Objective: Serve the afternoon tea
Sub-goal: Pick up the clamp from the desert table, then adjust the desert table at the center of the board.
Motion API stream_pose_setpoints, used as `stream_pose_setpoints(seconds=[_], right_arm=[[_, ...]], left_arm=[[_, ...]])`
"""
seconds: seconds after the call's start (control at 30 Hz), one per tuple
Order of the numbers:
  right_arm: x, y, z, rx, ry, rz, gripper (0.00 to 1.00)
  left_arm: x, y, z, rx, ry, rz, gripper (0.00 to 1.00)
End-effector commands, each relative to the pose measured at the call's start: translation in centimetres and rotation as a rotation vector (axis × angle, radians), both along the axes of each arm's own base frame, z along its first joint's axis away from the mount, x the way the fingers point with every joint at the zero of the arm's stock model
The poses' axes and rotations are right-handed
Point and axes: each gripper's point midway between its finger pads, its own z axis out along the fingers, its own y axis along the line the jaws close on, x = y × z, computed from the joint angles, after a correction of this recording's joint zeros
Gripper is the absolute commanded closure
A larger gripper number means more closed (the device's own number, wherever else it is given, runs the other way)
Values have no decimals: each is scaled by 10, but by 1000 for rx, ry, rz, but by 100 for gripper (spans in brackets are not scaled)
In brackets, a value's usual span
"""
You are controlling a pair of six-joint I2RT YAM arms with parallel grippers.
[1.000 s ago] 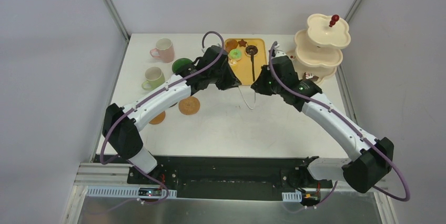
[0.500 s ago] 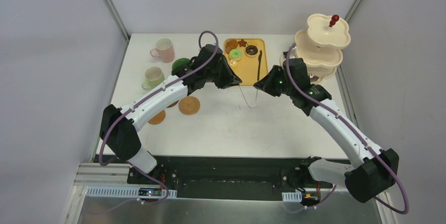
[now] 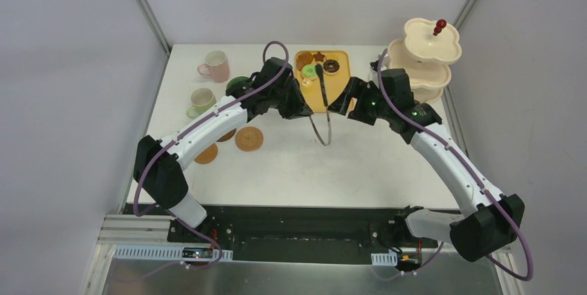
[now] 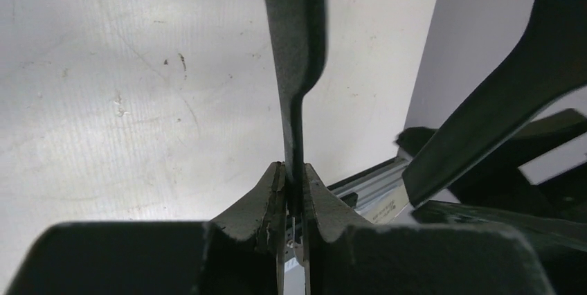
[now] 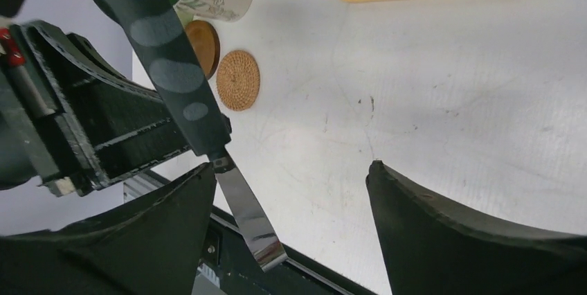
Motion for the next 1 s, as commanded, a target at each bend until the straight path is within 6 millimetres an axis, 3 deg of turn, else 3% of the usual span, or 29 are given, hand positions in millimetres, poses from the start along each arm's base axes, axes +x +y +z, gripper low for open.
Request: stream_pose_setpoints(seconds=[0.0,0.13,0.3,0.5,0.6,0.77,0.97], right_arm=[[8,-28,47,-94,-148,-12,14],[17,-67,53,-148,-162,-100,11],[33,-119,48,-88,-90,-287,10],[58,-197,25,32,88,-658,8],[76,-226,9,90,165,-753,9],[106,-282,-18,31,202,-878,9],[138,-340,-25,-16,204,-1019,18]], left_arm=[[-1,15,18,49,-53,-20,100],[-6,24,20,103,-55,-39,100],[-14,32,22,149,-41,-69,100],[-17,34,34,175,-55,-119,100],[-19,31,39,173,-66,-160,100],[-21,33,47,194,-91,-223,100],[-21,39,47,228,-101,-274,100]])
